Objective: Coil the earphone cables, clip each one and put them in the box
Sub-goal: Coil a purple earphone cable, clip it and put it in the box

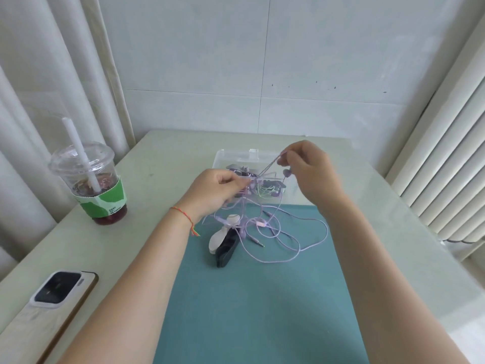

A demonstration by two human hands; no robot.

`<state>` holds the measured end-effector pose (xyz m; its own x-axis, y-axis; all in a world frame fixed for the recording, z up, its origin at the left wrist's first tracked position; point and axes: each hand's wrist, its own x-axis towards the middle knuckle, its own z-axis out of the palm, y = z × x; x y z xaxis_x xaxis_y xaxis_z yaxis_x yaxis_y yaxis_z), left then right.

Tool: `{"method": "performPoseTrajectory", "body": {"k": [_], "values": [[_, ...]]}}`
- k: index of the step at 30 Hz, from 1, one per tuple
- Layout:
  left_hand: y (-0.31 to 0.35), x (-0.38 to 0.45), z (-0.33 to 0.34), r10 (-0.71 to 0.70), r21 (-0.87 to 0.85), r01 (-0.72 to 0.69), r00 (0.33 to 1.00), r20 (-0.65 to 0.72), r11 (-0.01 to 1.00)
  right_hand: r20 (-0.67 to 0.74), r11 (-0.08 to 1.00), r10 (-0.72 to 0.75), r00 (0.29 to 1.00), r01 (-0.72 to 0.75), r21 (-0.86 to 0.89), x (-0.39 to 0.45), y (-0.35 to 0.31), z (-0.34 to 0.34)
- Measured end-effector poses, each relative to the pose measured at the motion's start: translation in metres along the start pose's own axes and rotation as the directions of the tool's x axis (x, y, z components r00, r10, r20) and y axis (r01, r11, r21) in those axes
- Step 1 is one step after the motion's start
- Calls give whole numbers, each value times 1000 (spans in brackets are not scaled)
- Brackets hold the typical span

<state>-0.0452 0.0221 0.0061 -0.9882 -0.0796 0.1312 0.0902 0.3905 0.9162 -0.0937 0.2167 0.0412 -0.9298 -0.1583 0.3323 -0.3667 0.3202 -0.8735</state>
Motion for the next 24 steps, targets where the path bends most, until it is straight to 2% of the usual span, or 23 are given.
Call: {"method": "performPoseTrajectory", "body": {"k": [4,8,11,13,15,18,20,22,24], "values": [[-8,8,-8,20,-26,-29,959,-282,999,-109,993,84,990,-75,91,5,3,-6],[-11,14,-15,-43,-77,-3,803,-595,997,-209,983,165,964,-144,112,8,9,-11],[-13,15,-21,-119,-190,-25,700,-705,981,-204,971,226,952,-203,129,6,7,-17],[-13,16,-23,-129,-215,-31,713,-689,976,-109,966,251,962,-243,83,4,3,-19],[-12,16,-20,-107,-200,-25,778,-619,980,-2,963,270,963,-270,11,2,2,-16],[-12,14,-14,-78,-142,7,865,-496,990,28,956,290,957,-288,-65,0,-1,-12],[-10,12,-11,-73,-118,22,895,-440,993,62,956,273,960,-263,-130,-1,-4,-13],[-9,11,-11,-68,-130,12,898,-435,991,133,937,233,963,-186,-298,-4,-4,-16],[-6,9,-11,-49,-135,-11,899,-435,991,183,854,208,961,-87,-512,-6,-2,-15]]}}
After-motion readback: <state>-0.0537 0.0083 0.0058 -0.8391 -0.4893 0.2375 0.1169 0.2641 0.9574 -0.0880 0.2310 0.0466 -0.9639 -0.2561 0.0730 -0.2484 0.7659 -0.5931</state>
